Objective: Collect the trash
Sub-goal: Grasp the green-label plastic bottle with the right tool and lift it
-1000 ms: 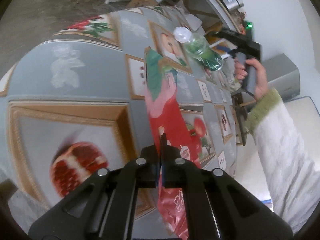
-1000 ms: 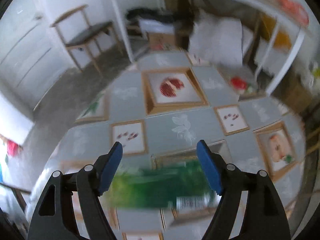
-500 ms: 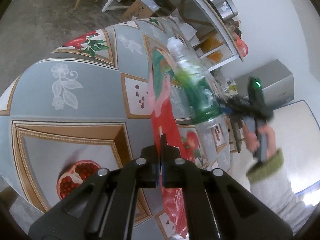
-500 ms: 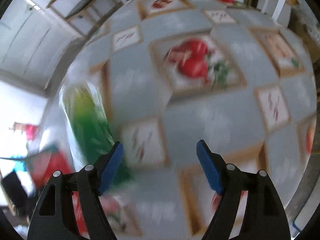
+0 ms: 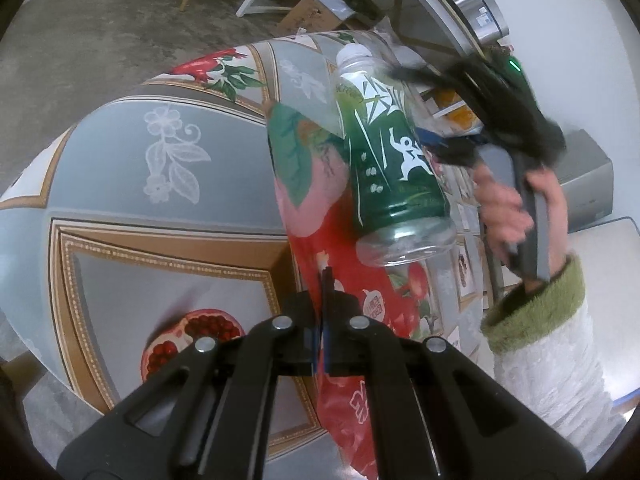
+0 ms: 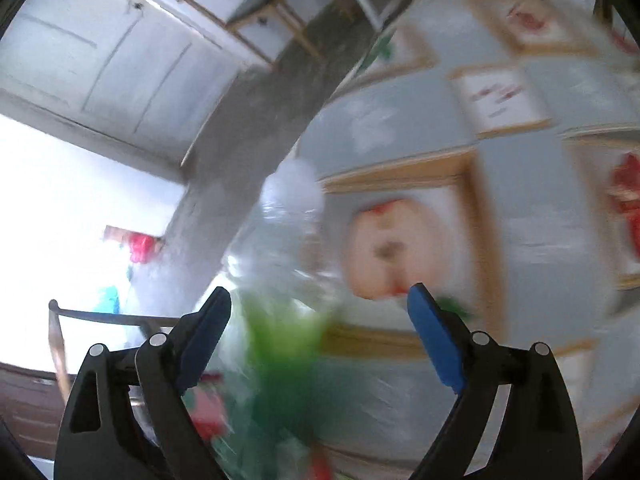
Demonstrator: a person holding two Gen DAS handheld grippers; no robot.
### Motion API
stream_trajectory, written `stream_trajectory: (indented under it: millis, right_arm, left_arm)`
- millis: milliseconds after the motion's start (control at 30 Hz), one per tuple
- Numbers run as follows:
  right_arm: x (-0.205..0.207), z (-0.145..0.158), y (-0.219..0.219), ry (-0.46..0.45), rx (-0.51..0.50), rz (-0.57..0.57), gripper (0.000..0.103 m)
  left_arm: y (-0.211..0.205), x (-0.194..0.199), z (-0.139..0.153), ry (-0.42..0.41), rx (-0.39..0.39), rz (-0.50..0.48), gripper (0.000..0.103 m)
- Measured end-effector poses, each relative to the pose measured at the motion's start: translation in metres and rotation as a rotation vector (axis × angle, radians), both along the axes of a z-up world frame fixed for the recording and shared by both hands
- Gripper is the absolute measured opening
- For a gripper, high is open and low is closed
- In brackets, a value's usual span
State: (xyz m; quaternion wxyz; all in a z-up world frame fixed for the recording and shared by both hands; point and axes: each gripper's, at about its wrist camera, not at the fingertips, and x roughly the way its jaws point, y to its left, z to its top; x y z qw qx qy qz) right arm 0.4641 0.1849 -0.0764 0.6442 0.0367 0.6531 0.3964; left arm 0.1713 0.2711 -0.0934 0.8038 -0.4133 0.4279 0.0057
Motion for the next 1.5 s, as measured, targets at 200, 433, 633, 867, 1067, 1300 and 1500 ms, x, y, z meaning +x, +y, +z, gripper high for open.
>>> stream_trajectory:
  millis: [200,433,633,867,1067,1300,1500]
  right_arm:
    - [-0.018,-0.008,0.029,-0.031,-0.044,0.039,0.079]
    - [-0.028,0.004,0.008,-0.101,-0.131,0.034,0.069]
    - [-0.044,0.007,-0.072,-0.123,-0.199,-0.021,0.069]
    - [-0.110,0.000,-0.177,-0.080,-0.195,-0.134,0.069]
    - [-0.188,0.002,-0.234,-0.118,-0.184,-0.237,0.069]
    - [-0.216,-0.006,-0.263,-0.144,-0.136,-0.340,0.070]
    - [-0.212,-0.003,-0.256,-0.142,-0.144,-0.327,0.070]
  left_arm:
    - [-0.002,-0.001,0.001,0.003,-0.011,-0.003,0.000]
    - [-0.003,-0.004,0.003,-0.010,-0.005,-0.015,0.000]
    - [-0.010,-0.012,-0.001,0.003,0.008,-0.056,0.000]
    - [-0.033,-0.025,-0.003,0.013,0.007,-0.152,0.000]
    - [-0.048,-0.032,0.001,0.035,0.006,-0.226,0.001]
    - [-0.049,-0.027,-0.004,0.065,-0.013,-0.219,0.021]
    - [-0.056,-0.015,-0.001,0.074,0.033,-0.213,0.018]
